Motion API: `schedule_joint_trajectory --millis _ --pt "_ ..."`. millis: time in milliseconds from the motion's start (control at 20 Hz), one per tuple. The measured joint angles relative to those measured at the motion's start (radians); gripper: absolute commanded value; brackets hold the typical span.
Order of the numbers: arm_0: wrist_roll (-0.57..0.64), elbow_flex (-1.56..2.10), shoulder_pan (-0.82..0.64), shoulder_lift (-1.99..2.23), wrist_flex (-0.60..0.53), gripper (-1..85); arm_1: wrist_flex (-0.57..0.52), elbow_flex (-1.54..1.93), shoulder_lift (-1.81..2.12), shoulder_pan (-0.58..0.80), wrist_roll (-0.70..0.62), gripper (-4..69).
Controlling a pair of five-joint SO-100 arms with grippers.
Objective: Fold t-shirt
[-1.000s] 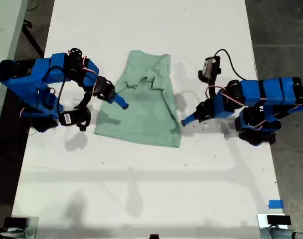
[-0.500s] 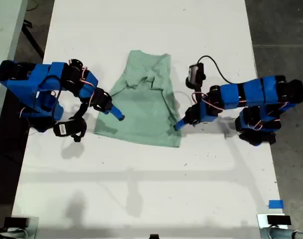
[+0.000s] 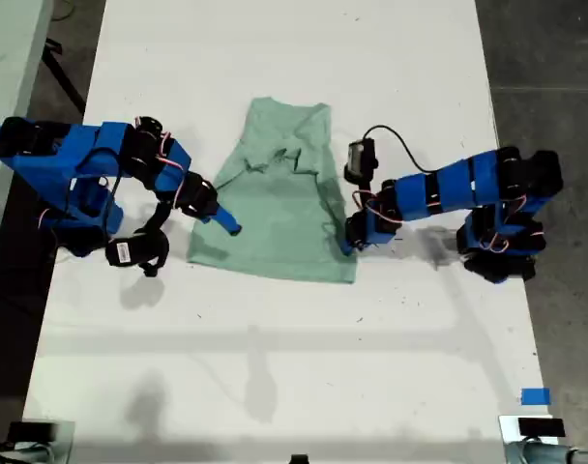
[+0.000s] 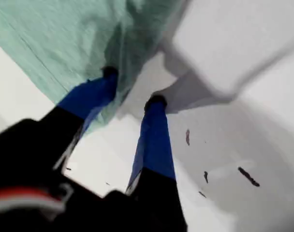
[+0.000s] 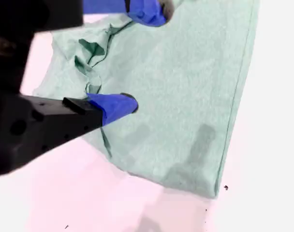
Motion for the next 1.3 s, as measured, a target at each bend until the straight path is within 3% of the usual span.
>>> schedule_joint_trajectory --millis 350,650,750,950,1100,1150,1200,1250,1300 --pt "0.0 0.005 0.002 -0.005 0.0 29.4 0.049 -0.098 -0.011 0.009 -0.011 -1.0" --pt "0.0 0.005 0.002 -0.005 0.0 29.4 0.354 -0.411 -0.011 0.009 -0.038 -1.0" --pt "0.0 0.005 0.002 -0.005 0.0 29.3 0.411 -0.551 -0.014 0.009 -0.051 -1.0" --pt "-0.008 0.005 0.005 -0.005 0.0 29.2 0.4 -0.77 -0.183 0.011 -0.052 -1.0" --pt "-0.009 0.005 0.005 -0.005 0.0 29.2 0.321 -0.873 -0.383 0.011 -0.012 -1.4" --pt "-0.009 0.005 0.005 -0.005 0.0 29.2 0.293 -0.896 -0.446 0.011 0.005 5.6" --pt "-0.009 0.005 0.005 -0.005 -0.003 29.2 0.284 -0.93 -0.505 0.011 0.02 30.0" --pt "-0.009 0.005 0.005 -0.005 -0.003 29.2 0.285 -0.96 -0.552 0.011 0.029 33.0" --pt "-0.009 0.005 0.005 -0.005 -0.003 29.2 0.288 -0.992 -0.578 0.011 0.026 30.9"
